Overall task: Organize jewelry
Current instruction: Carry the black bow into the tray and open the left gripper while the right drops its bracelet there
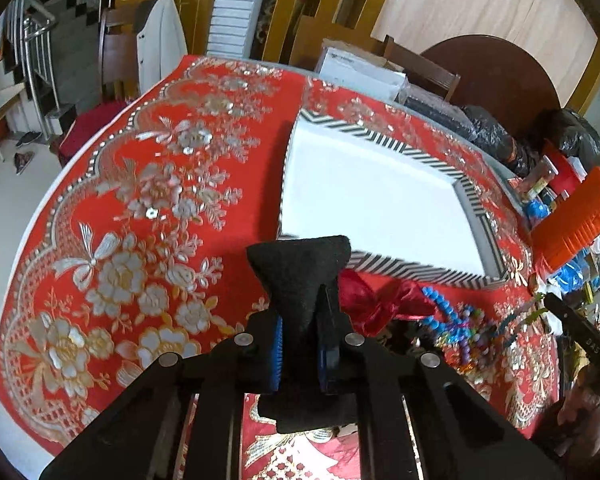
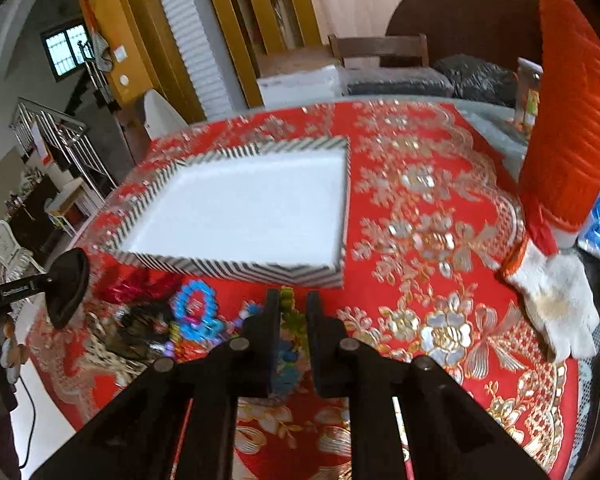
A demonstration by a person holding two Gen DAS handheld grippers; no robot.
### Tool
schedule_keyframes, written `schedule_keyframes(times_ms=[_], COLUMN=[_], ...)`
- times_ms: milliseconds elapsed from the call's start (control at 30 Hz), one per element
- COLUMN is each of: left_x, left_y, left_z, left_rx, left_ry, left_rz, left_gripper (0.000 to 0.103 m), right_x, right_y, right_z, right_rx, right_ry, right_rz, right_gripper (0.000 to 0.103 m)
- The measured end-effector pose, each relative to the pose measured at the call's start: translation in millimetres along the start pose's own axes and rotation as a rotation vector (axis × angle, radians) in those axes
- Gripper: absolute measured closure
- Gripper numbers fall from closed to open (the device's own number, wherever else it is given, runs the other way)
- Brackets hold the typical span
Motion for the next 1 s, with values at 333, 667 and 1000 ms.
schedule_keyframes(times_ms=[333,667,1000], left_x=[24.3,62.7,101.2], left_y=[16.0,27.6,35.4], left_z=[-1.8,19.6,73.0], left_rx=[0.004,0.018,0.059], left_ry=[0.032,0.036,-0.003], left_rz=[0.038,0.065,0.102], left_gripper=[0.1,0.1,0.1], right_x=[39.1,78.4,110.5], right_y=[-9.5,-17.7,-29.1], right_z=[-15.9,8.8,80.0], right_rx=[0.02,0.011,0.083], right_ry=[0.054,0.052,-0.038], right_rz=[-0.037,-0.069,-0.115], right_gripper=[0.09,0.09,0.09])
Point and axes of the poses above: each gripper's, at about its wrist camera, not at the fingertips, and z roughly the way its jaws point, y to its right, x to its top, the point moved 6 cm from there along z, roughly the way its jaws point, and after that the axes turned 2 degrees about z, right-handed, at the moved point
